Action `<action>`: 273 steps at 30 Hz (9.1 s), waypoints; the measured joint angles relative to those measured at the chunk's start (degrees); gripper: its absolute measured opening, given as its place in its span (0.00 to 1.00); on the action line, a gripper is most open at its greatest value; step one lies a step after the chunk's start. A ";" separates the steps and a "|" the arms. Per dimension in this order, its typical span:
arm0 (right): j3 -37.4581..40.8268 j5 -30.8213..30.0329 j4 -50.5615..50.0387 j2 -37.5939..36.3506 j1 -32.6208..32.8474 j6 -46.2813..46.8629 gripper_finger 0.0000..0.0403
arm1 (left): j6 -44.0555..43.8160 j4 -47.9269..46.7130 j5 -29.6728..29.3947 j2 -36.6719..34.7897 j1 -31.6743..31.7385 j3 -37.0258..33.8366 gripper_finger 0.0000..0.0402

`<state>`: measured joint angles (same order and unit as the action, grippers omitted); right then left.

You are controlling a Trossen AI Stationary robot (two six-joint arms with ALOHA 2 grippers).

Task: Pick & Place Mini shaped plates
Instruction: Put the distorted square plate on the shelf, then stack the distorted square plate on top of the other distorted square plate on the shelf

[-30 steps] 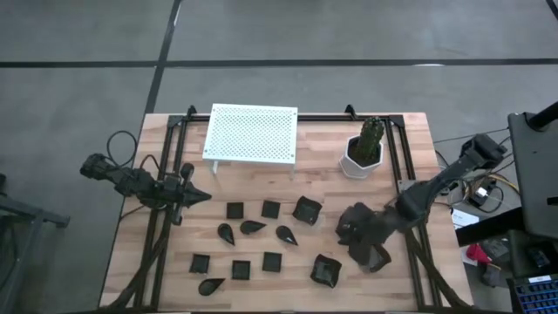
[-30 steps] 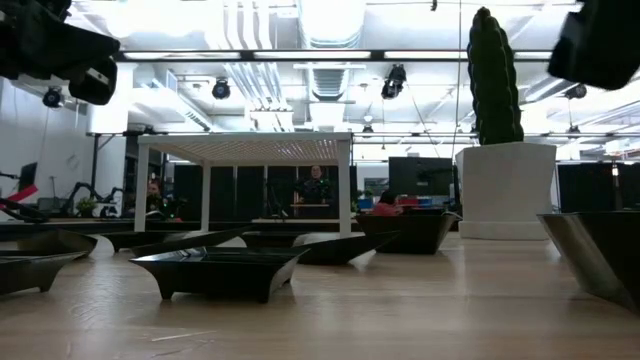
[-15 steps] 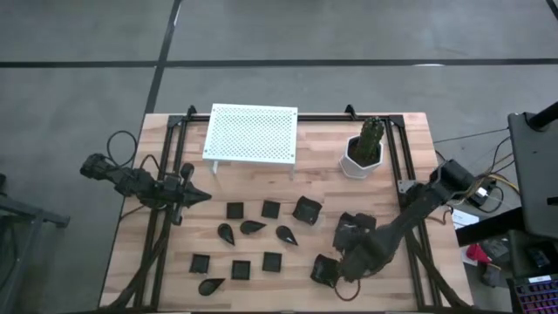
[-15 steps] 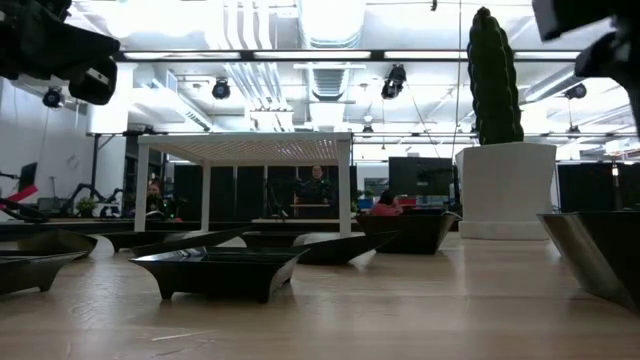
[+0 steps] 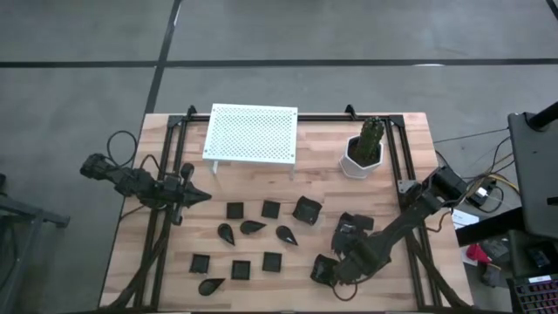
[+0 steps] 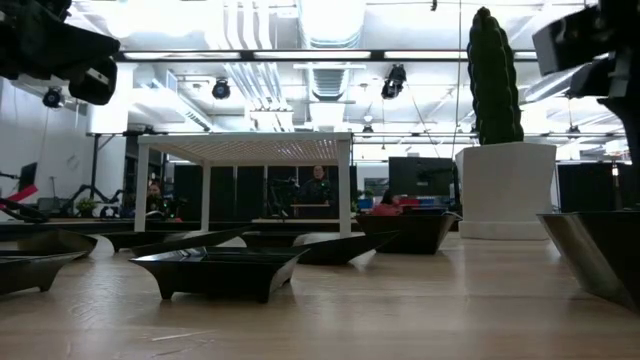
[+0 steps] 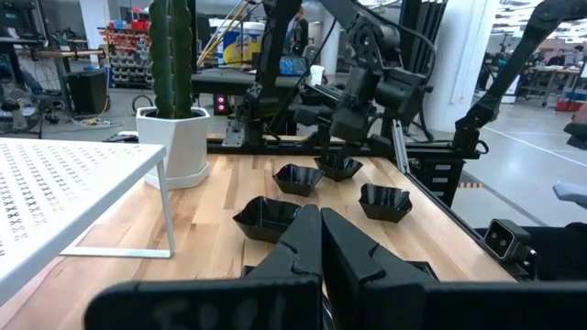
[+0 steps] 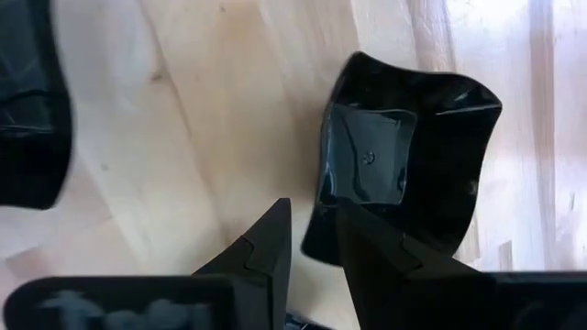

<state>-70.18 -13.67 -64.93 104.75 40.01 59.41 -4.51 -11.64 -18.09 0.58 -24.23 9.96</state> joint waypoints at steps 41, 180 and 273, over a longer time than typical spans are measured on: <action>-13.27 -13.38 -4.33 -0.11 -2.71 -12.24 0.02 | 0.00 0.00 -0.02 0.00 0.02 0.00 0.00; -42.91 -16.07 -7.14 9.68 -20.59 -46.07 0.02 | 0.02 0.00 0.00 0.07 0.01 0.00 0.00; -8.52 18.16 -3.87 7.96 6.01 54.07 0.27 | 0.01 0.00 -0.01 0.06 0.01 0.00 0.00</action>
<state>-78.70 4.50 -68.81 112.71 46.02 113.48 -4.50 -11.64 -18.09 0.64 -24.22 9.96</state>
